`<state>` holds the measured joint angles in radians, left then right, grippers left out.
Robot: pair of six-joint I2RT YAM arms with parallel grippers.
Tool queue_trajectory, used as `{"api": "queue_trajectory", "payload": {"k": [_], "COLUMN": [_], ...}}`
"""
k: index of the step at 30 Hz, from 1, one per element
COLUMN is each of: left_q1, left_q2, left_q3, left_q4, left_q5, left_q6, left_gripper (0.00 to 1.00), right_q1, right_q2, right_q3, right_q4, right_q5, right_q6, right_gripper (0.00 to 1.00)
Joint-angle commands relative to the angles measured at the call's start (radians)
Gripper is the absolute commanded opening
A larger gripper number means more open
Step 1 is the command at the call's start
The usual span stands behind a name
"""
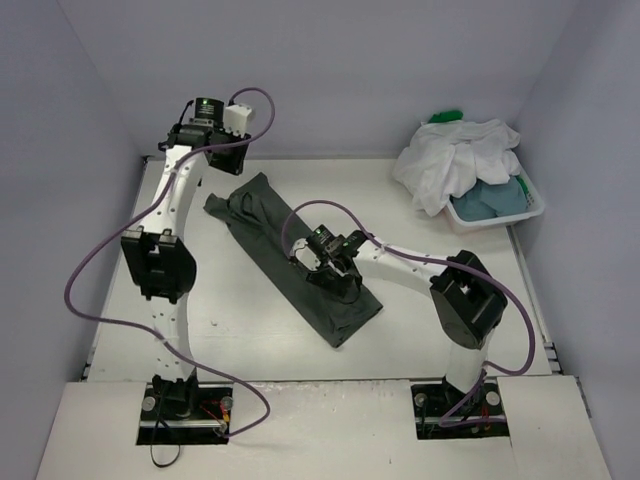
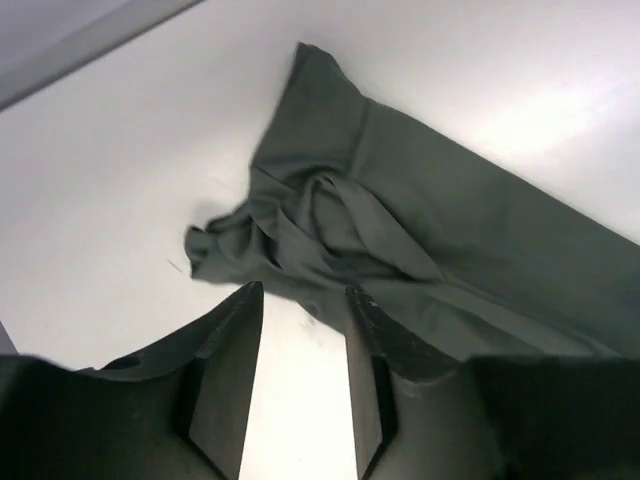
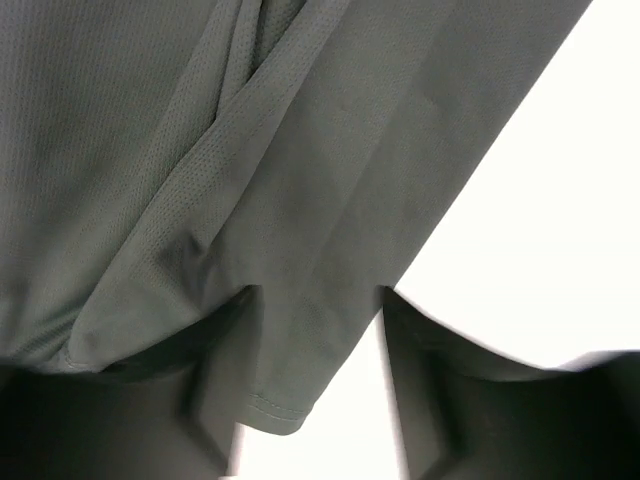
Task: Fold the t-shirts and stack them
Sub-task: Rotate the rectangle-folded T-shirt at the center of the board.
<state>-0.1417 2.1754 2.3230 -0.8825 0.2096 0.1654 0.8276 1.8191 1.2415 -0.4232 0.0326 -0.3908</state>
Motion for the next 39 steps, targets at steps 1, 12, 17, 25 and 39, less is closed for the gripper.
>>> {"api": "queue_trajectory", "payload": {"k": [1,12,17,25,39], "left_q1": [0.008,0.010,0.010,0.008,-0.041], "left_q2": [-0.145,-0.128,-0.006,0.132,0.329], "left_q3": [-0.127,-0.473,-0.412,-0.363,-0.079], "left_q4": [0.000,0.171,0.148,0.143,0.096], "left_q5": [0.072,0.137,0.120,0.021,0.066], "left_q6": [-0.026,-0.082,-0.106,-0.096,-0.041], "left_gripper": [0.32,0.00,0.00,0.00,0.00], "right_q1": [-0.022,-0.097,-0.099,-0.070,0.125], "right_q2": [-0.037,0.118,0.161,0.143,0.164], "right_q3": [0.022,0.190,0.199,0.072,0.047], "right_q4": [0.021,0.146,0.147,0.130,0.087], "right_q5": [-0.026,-0.138,-0.194,-0.206,-0.224], "right_q6": [-0.022,-0.049,-0.042,-0.065,-0.030], "right_gripper": [0.42,0.00,0.00,0.00,0.00]}}
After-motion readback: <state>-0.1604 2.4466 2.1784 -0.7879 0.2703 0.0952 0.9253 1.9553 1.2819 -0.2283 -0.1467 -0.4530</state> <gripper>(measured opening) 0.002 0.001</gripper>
